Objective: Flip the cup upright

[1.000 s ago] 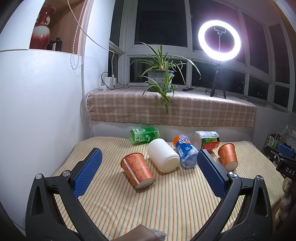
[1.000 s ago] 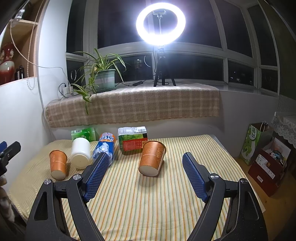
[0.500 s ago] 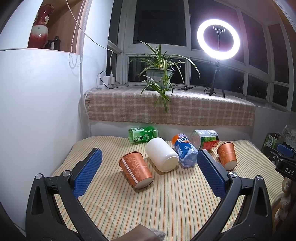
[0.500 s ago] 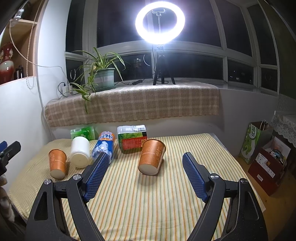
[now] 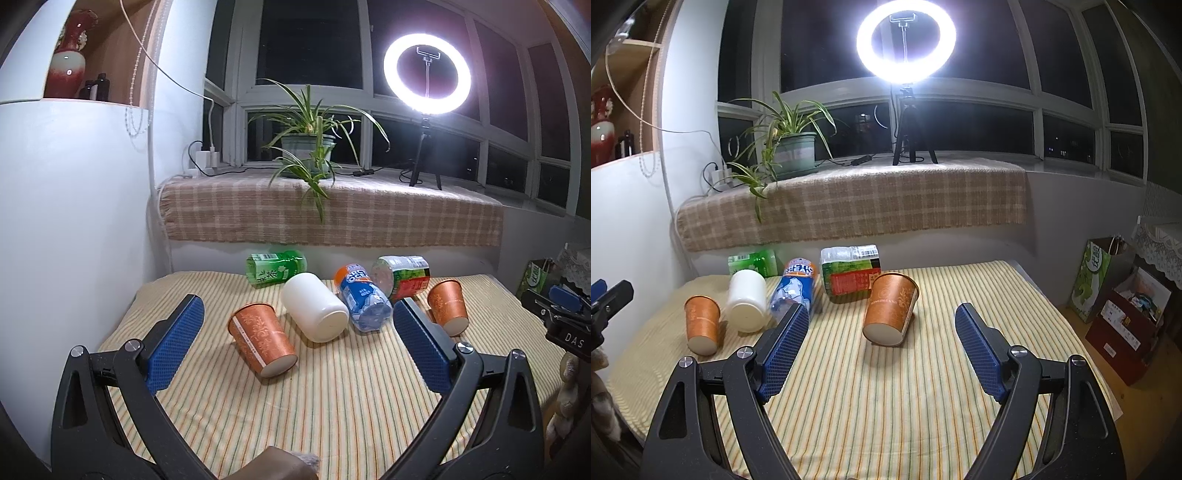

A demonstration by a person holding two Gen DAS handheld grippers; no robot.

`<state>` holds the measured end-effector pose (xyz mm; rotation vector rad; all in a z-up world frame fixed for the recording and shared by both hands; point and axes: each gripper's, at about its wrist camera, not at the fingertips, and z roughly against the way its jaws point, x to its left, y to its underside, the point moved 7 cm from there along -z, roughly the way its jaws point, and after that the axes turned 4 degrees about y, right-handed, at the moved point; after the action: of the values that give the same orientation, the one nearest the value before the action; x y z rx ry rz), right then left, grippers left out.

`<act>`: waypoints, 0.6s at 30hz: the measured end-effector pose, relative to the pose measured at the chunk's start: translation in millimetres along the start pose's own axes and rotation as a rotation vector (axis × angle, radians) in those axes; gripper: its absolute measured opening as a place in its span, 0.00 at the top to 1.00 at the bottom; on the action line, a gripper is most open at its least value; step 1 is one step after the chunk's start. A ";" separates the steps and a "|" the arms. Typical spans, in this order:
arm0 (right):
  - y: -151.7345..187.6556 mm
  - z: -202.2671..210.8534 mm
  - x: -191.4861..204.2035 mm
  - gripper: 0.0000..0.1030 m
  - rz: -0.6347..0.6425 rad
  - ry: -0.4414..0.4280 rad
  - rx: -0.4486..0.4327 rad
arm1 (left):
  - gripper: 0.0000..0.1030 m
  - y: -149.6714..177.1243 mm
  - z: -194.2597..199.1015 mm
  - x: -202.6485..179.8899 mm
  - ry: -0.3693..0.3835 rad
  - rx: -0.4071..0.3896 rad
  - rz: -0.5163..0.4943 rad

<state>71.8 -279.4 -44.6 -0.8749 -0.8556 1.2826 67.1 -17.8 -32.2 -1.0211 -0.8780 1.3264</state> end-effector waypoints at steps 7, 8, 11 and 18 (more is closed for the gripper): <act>1.0 -2.4 -5.8 0.21 -0.015 0.009 0.006 | 0.00 -0.7 -13.9 -4.0 0.044 0.039 -0.021; 1.5 -2.9 -7.3 0.21 -0.017 0.011 0.007 | 0.00 -0.5 -17.3 -6.4 0.056 0.048 -0.032; 3.8 -4.9 -14.1 0.21 -0.030 0.019 0.011 | 0.00 -1.8 -31.4 -13.3 0.105 0.083 -0.065; 14.7 -15.1 -35.7 0.21 -0.067 0.033 0.042 | 0.01 -6.5 -86.7 -39.0 0.261 0.223 -0.163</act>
<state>75.9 -314.8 -65.9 -0.8250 -0.8230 1.2206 148.0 -63.8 -52.8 -0.9026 -0.5888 1.0972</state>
